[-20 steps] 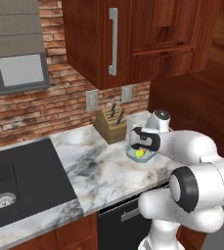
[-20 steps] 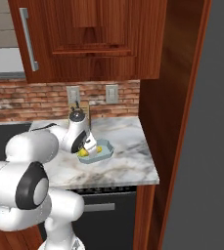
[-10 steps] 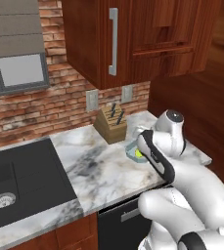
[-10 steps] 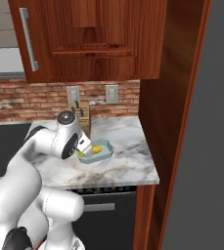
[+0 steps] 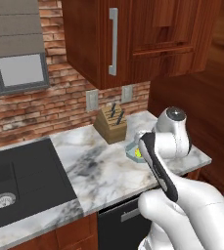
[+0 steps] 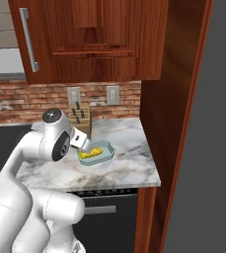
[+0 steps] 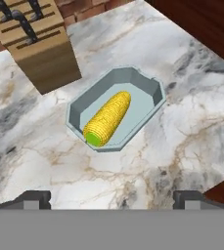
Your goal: Take the garlic and corn out of the freezer and place them in the tupperware container on the counter. Then put the tupperware containing the vegetables back in the freezer.
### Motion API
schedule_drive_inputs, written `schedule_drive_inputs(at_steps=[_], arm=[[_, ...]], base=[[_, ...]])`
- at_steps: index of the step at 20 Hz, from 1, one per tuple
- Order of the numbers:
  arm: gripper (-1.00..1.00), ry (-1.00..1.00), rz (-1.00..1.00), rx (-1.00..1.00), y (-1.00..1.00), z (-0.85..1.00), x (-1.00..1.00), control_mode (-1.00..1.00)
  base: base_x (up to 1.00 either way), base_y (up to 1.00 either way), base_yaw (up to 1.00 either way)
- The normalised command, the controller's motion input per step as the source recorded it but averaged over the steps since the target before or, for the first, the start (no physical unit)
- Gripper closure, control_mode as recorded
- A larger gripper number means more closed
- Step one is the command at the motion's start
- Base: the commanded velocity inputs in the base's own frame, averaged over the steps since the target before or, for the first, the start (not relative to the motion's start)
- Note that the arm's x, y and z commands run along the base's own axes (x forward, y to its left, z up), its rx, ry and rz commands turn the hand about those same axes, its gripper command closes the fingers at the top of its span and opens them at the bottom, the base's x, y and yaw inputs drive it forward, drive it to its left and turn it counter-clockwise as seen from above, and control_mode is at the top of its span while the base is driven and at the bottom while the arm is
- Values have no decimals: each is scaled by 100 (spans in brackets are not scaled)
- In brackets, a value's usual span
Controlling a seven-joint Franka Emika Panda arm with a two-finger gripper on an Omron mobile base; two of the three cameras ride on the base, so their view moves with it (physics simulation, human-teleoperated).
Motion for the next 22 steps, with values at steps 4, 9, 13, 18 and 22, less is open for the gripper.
schedule_drive_inputs(at_steps=[4,9,13,18,22], arm=[[-100,7,6,2,-6,12,2,-100],[-100,0,9,0,0,21,-7,-100],[-100,-3,3,-1,3,80,-43,-100],[-100,-13,0,-4,8,100,-97,-100],[-100,-11,0,-2,1,100,-100,-100]], base=[[0,0,0],[0,0,0],[0,0,0],[0,0,0],[0,0,0]])
